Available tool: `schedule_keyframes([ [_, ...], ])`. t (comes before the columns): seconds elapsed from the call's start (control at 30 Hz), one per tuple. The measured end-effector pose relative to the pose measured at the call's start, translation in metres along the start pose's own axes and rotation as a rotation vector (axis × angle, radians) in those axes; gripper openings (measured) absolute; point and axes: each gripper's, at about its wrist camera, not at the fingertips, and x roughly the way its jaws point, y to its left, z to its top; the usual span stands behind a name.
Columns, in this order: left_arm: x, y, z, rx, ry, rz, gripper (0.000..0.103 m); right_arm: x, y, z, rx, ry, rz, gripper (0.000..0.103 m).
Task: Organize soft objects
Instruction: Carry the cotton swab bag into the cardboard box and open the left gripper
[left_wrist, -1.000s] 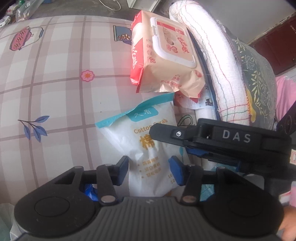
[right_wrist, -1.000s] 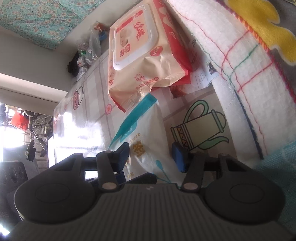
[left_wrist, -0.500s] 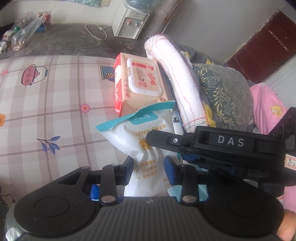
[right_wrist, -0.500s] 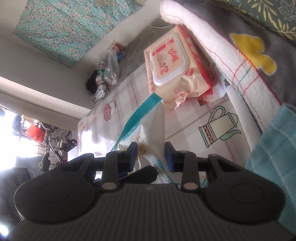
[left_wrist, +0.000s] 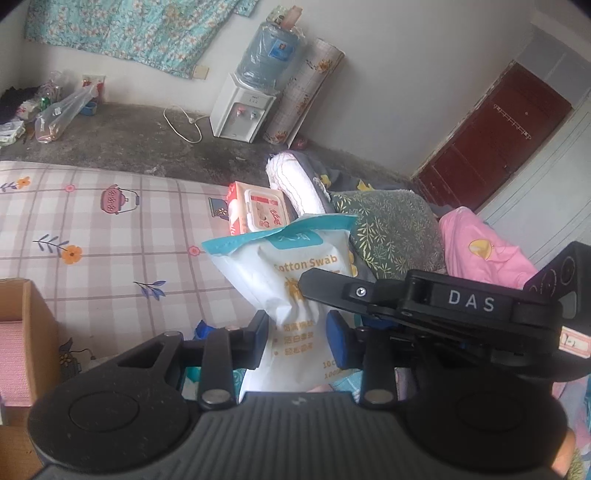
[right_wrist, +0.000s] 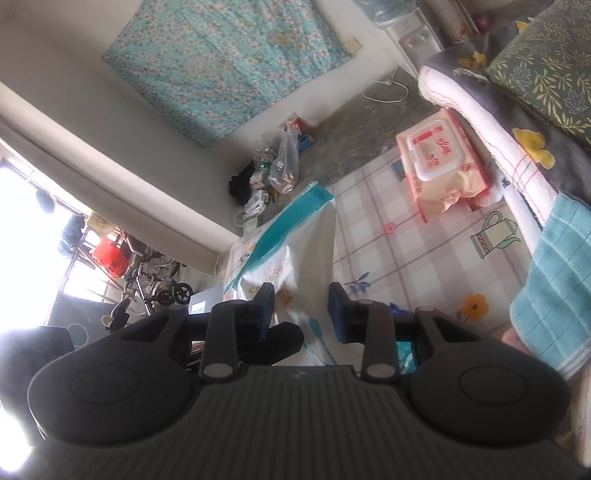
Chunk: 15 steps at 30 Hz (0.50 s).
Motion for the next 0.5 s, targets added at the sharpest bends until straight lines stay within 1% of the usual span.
schedule_keyframes([
  [0.1,-0.044,0.019,-0.008,-0.012,-0.044,0.028,0.035,0.000,0.043,-0.021,-0.036,0.023,0.044,0.031],
  [0.23,-0.102,0.057,-0.022,-0.048,-0.091,0.107,0.035,0.020,0.102,-0.053,-0.093,0.085,0.107,0.031],
  [0.37,-0.152,0.111,-0.038,-0.119,-0.126,0.194,0.035,0.062,0.162,-0.088,-0.132,0.182,0.163,0.031],
  [0.43,-0.168,0.140,-0.046,-0.164,-0.134,0.233,0.035,0.089,0.184,-0.106,-0.133,0.239,0.183,0.031],
  [0.5,-0.179,0.170,-0.053,-0.201,-0.121,0.275,0.035,0.120,0.204,-0.126,-0.128,0.301,0.193,0.031],
])
